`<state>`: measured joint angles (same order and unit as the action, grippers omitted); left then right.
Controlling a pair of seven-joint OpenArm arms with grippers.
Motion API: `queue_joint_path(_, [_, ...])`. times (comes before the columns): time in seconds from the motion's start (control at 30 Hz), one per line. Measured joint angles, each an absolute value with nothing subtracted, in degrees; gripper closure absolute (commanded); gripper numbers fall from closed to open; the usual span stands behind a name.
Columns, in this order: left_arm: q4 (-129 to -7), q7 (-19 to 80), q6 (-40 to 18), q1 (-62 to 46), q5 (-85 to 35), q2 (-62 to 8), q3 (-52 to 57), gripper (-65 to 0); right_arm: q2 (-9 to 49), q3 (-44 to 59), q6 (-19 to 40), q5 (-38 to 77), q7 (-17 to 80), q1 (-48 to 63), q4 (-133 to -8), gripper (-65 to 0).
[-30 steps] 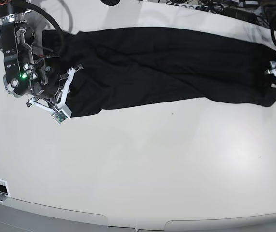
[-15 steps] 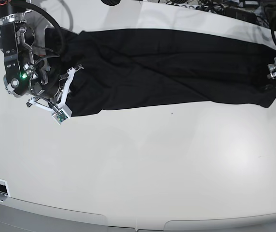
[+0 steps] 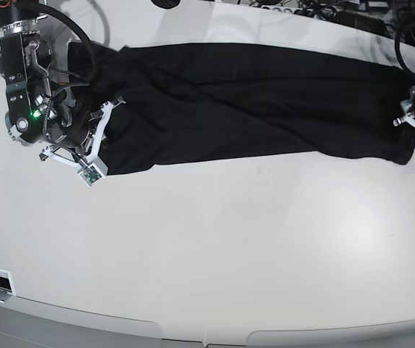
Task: Layout the t-shirt on the table in an organized manner, then fold the t-shirt properly
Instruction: 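Drag the left gripper's strip end toward the right gripper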
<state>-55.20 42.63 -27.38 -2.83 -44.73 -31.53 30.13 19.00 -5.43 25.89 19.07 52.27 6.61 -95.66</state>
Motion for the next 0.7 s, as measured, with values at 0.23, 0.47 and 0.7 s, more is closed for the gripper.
queue_joint_path(0.23, [-55.2,44.5,-27.3,-2.2,-46.3,-31.6,30.1,0.0,19.0,-5.4,25.9,19.1,52.3,6.6,-95.7,0.0])
queue_joint_path(0.47, [-60.6,48.0,-30.2,-2.5,-46.7,-33.5,30.1,0.0,19.0,-5.4,25.9,19.0,52.3,6.7,-95.7,0.0])
queue_joint_path(0.7, [-66.1,48.2,-32.6,-2.5,-47.1,-39.1,30.0,0.0,19.0,-5.4,25.9,19.0,52.3,6.6,-95.7,0.0])
